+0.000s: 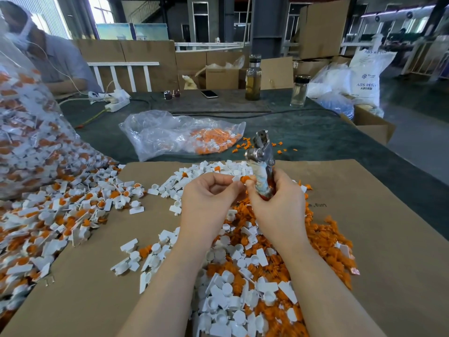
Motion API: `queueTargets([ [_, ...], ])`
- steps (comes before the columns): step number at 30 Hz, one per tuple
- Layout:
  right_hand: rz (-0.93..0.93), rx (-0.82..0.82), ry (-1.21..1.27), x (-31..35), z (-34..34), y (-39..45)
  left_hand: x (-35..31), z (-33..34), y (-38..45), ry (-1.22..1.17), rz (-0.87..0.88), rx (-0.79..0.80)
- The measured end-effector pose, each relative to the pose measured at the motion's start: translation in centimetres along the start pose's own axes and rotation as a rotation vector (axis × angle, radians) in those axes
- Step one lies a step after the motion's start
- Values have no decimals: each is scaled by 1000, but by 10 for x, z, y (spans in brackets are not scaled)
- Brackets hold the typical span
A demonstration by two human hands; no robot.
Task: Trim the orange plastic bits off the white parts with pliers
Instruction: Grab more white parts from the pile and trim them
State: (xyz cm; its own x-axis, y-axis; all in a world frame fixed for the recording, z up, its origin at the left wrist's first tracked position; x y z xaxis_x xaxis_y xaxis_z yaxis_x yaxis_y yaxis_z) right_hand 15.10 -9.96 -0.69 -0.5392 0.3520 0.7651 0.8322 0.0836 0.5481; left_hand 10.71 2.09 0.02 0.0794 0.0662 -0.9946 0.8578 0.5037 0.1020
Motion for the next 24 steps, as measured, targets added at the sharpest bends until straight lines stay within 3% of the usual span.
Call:
queueTargets([
  [7,-13,-5,7,-1,1,0,-1,2,-1,134,44,-32],
  [17,-30,75,6,-2,1,2,0,2,-1,152,40,-124],
  [24,29,228,81,-2,-3,6,0,-1,1,172,61,-129],
])
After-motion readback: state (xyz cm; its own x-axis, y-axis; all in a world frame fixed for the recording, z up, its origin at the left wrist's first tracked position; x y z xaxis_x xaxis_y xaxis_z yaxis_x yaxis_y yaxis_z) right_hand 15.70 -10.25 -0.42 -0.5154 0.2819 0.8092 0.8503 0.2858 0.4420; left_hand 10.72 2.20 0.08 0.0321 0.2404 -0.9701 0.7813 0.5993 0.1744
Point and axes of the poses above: each hand's wrist, its own y-axis towards the middle knuckle, its own z-axis out of the palm, x = y × z, the point moved 1 cm from there along y, towards the middle knuckle, and after that the axes turned 4 degrees about y, right-handed, at the moved point
